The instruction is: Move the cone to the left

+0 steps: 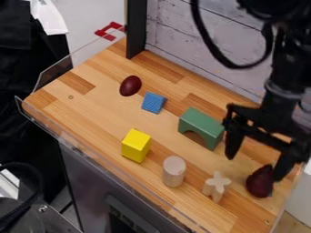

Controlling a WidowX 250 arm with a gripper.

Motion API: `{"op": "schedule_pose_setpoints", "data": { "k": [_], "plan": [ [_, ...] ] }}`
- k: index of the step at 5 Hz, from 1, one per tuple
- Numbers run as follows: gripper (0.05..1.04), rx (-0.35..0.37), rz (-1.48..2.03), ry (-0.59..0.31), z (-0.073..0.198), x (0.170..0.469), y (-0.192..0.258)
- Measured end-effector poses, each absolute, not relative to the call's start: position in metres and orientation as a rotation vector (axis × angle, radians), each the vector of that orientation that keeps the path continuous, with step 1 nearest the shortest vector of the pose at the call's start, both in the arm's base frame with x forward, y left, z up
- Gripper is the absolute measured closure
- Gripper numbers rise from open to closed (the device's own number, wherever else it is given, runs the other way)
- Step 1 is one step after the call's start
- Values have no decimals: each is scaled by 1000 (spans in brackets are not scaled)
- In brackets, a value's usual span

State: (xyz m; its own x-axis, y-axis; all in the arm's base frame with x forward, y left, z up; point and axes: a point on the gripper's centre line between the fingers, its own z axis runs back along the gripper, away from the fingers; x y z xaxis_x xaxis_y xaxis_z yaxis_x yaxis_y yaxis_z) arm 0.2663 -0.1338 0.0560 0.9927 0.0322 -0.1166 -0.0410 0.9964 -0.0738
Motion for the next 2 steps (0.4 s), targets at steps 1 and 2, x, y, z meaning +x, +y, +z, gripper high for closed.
{"op": "schedule_pose_setpoints", "data": {
  "k": [1,2],
  "plan": [
    [84,-102,74,22,90,270,-119],
    [84,-81,106,11,105,261,-100]
  ]
}}
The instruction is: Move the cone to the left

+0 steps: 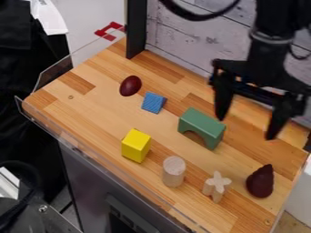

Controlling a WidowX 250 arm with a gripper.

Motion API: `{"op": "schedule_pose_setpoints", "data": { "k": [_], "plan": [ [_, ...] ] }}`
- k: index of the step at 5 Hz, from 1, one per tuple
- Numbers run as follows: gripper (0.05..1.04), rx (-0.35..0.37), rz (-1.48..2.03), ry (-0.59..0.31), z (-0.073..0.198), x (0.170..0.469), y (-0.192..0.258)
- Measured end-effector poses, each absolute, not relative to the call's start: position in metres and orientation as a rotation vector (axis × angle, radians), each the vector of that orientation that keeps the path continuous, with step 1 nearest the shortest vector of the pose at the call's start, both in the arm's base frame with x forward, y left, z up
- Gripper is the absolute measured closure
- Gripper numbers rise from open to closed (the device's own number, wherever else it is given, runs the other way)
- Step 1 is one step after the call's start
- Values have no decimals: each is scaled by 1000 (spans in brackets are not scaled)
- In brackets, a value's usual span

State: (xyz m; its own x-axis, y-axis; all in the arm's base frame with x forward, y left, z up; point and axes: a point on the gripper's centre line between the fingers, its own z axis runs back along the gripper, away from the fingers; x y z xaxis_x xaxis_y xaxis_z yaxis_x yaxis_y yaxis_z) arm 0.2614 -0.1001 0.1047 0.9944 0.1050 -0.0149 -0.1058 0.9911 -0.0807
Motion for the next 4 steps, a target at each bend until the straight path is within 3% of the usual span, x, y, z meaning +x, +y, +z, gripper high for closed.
{"op": "schedule_pose_setpoints", "data": {
  "k": [1,2,4],
  "plan": [
    [83,-67,229,33,93,258,-60],
    [84,-101,279,33,89,262,-32],
    [84,-124,264,54,83,263,-27]
  ]
}}
